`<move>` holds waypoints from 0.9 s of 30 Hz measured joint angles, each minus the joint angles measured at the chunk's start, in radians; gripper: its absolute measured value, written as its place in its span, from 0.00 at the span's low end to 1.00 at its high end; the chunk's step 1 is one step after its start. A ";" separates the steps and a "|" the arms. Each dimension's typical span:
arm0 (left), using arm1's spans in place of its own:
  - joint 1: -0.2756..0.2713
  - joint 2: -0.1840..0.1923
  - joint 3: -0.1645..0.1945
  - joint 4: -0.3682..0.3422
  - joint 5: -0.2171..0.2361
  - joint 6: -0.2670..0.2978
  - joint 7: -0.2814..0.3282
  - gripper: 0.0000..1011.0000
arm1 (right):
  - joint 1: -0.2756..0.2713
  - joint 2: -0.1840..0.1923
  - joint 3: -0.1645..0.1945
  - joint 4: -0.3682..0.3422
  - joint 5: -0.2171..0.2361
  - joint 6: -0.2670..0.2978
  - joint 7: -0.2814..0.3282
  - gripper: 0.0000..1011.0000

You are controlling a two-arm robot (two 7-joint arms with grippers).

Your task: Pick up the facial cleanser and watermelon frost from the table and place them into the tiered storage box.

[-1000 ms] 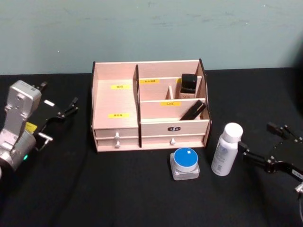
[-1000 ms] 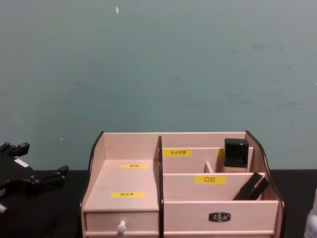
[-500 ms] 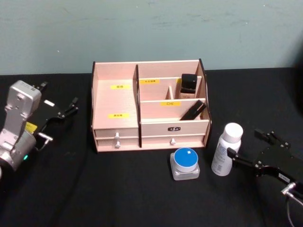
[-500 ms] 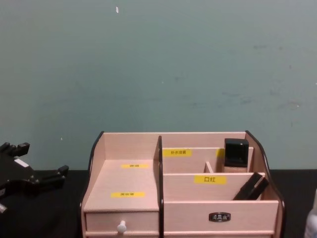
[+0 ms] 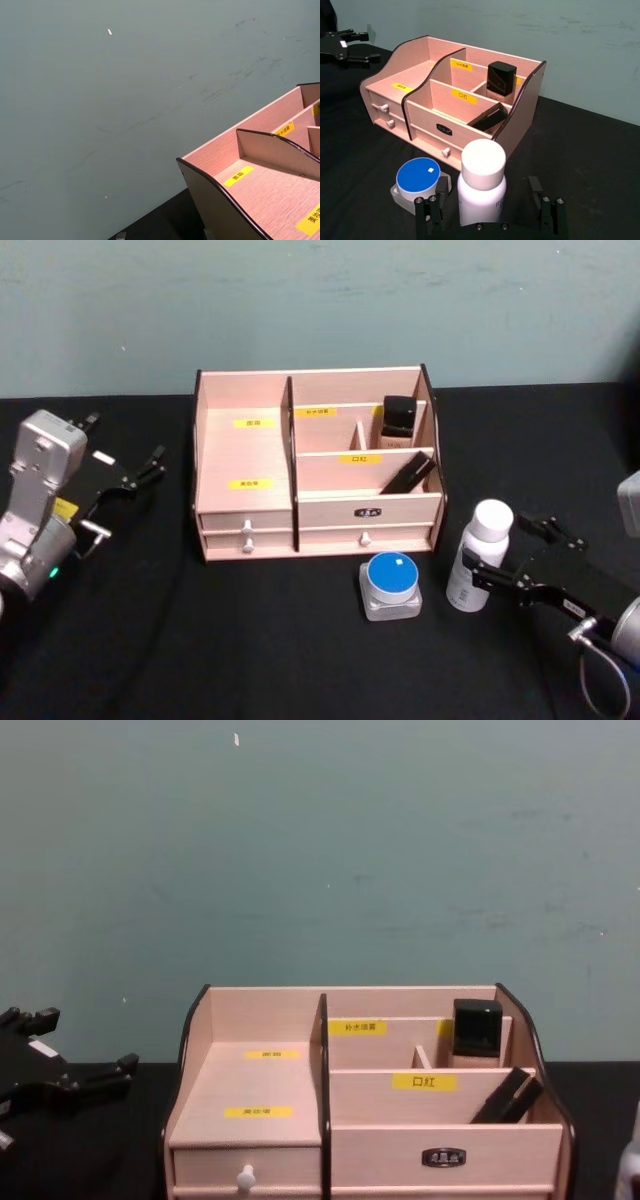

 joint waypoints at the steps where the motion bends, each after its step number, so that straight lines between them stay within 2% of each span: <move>1: 0.000 0.000 0.000 0.000 0.000 0.000 0.000 0.99 | 0.006 -0.004 -0.002 0.007 -0.002 -0.001 0.003 0.99; 17: 0.000 0.000 0.000 0.000 0.000 0.000 0.000 0.99 | 0.088 -0.069 -0.030 0.087 -0.031 0.010 0.062 0.99; 27: 0.000 0.000 0.000 0.000 0.000 0.000 0.000 0.99 | 0.098 -0.083 -0.033 0.095 -0.054 0.025 0.063 0.99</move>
